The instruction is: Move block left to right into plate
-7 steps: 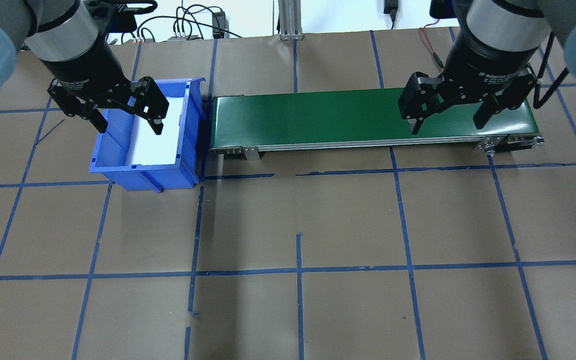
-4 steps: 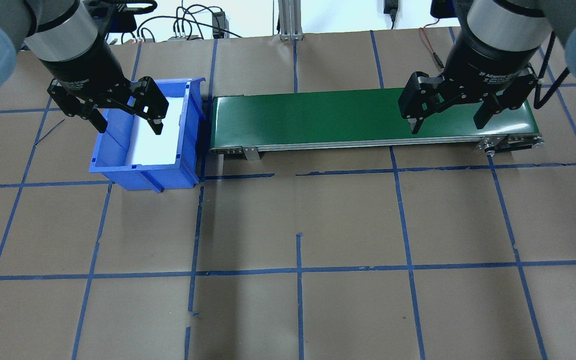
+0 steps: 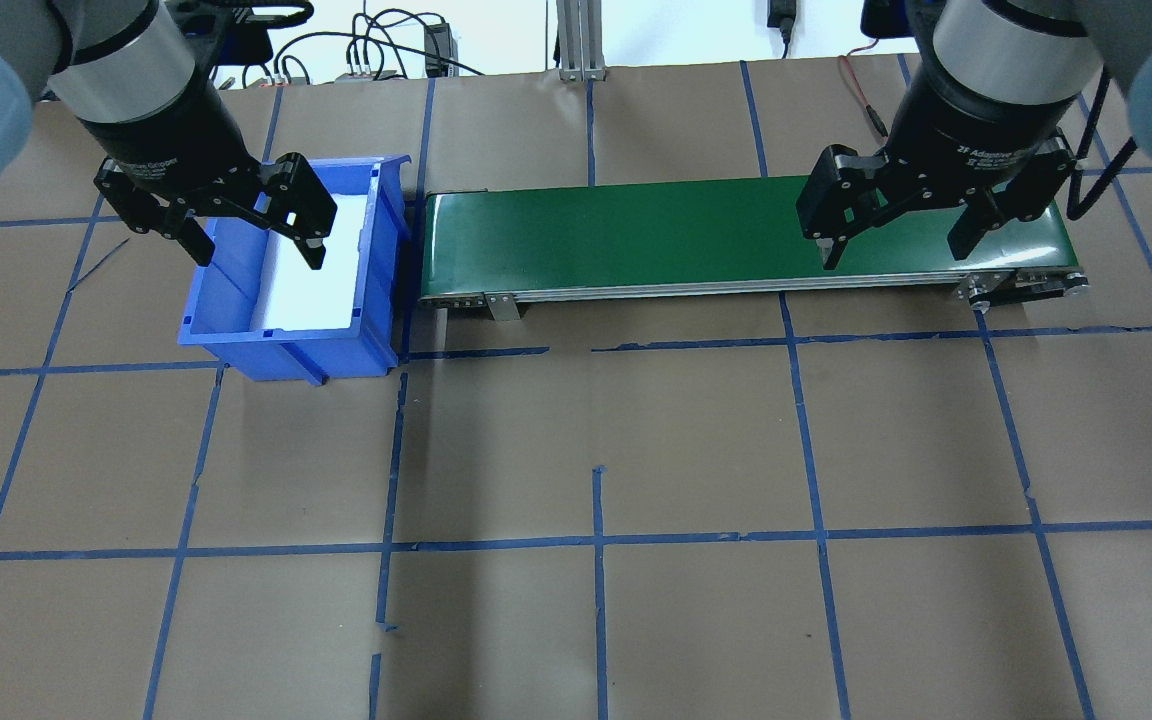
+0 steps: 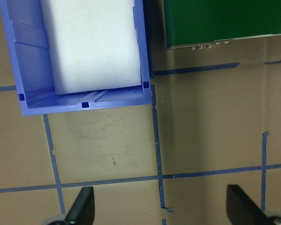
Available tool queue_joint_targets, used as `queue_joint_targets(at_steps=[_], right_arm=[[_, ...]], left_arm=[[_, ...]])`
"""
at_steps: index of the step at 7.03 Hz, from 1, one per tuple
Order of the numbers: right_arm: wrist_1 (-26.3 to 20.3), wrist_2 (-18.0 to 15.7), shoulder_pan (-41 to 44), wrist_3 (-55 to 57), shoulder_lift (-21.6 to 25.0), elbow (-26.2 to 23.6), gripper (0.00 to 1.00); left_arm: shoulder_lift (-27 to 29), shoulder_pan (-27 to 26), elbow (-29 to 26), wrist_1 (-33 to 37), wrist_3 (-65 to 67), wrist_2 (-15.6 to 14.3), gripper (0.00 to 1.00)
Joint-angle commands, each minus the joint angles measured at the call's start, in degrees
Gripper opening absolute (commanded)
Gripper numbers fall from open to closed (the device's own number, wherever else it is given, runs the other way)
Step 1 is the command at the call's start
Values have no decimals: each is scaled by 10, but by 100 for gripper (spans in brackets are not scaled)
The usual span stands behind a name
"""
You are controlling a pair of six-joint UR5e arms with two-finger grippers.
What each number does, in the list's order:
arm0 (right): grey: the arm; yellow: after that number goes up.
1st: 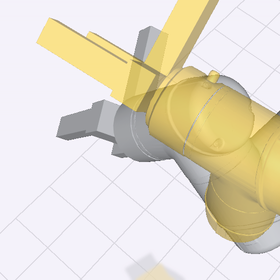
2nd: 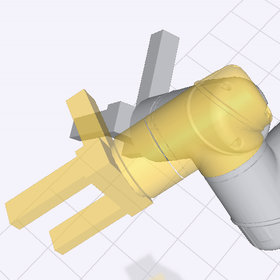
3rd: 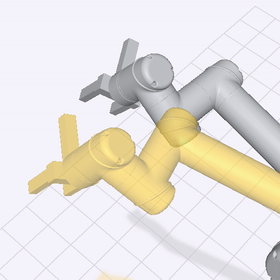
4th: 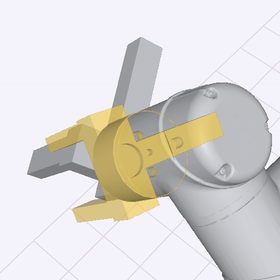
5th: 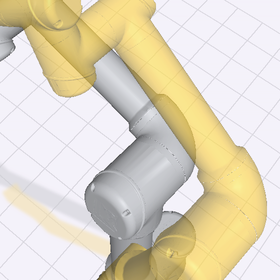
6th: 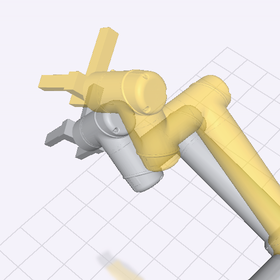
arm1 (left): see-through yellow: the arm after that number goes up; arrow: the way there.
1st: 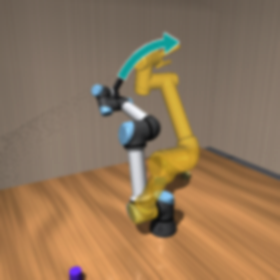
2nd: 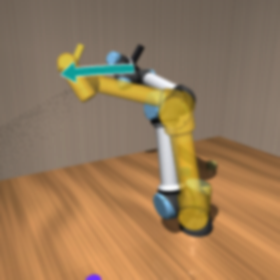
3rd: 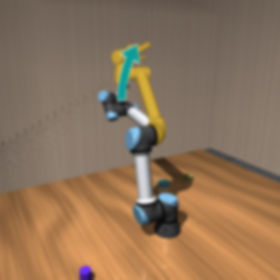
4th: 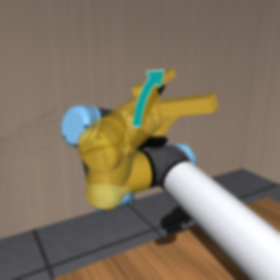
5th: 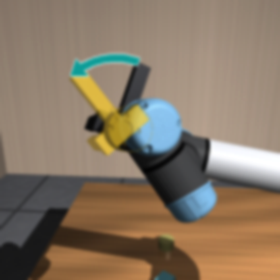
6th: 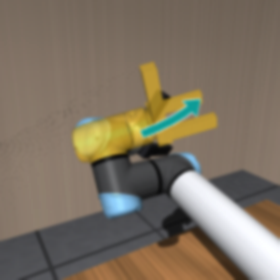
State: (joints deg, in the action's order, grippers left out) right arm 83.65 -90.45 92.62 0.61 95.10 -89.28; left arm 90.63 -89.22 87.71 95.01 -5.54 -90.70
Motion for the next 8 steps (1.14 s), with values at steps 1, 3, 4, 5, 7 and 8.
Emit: queue_joint_targets(at_steps=[1,3,4,5,7,8], right_arm=[[2,-1,-1,0,0,0,100],[0,-2,0,0,0,-1,100],[-1,-2,0,0,0,-1,100],[1,0,0,0,0,-1,100],[0,5,3,0,1,-1,100],[1,5,5,1,1,-1,100]], left_arm=[[1,0,0,0,0,0,100],[0,0,0,0,0,0,100],[0,0,0,0,0,0,100],[1,1,0,0,0,0,100],[0,0,0,0,0,0,100],[1,0,0,0,0,1,100]])
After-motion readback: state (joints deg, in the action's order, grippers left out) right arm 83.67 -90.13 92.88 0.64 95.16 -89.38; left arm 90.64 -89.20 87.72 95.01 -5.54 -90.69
